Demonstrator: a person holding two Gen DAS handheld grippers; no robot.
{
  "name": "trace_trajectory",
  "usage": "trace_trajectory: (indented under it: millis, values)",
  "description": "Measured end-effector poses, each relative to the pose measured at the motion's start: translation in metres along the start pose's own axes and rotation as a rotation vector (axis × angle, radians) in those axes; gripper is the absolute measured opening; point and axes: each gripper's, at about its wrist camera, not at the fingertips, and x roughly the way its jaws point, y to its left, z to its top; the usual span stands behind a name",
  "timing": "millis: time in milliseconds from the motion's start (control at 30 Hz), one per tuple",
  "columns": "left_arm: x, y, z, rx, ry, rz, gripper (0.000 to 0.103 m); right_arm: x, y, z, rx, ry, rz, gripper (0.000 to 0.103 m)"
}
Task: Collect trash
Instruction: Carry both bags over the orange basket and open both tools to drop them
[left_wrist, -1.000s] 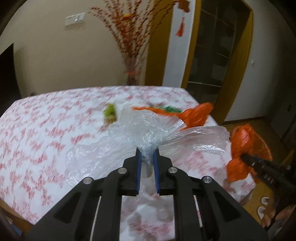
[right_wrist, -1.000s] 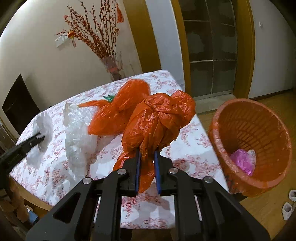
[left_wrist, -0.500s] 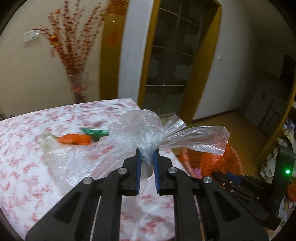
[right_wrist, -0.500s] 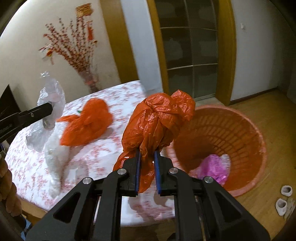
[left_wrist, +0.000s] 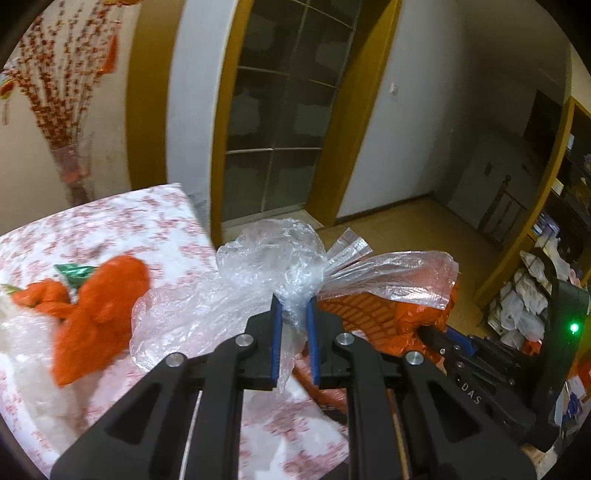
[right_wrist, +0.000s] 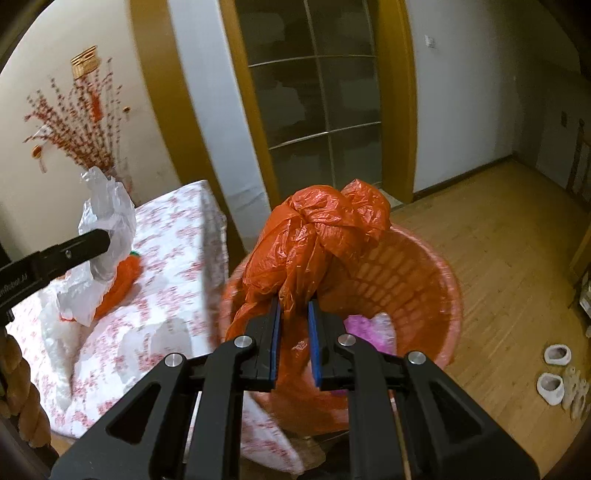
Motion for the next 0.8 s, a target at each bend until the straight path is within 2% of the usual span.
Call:
trace_trajectory:
  millis: [467, 800]
  values:
    - [0.062, -0.047, 0.006, 0.026, 0.077, -0.09, 0.013, 0.018, -0.04, 0.004, 0.05, 0.02, -0.046, 0.014]
    - [0.094, -0.063, 0.008, 0.024, 0.123, -0.14, 0.015, 0.03, -0.057, 0.008, 0.078, 0.025, -0.05, 0.016]
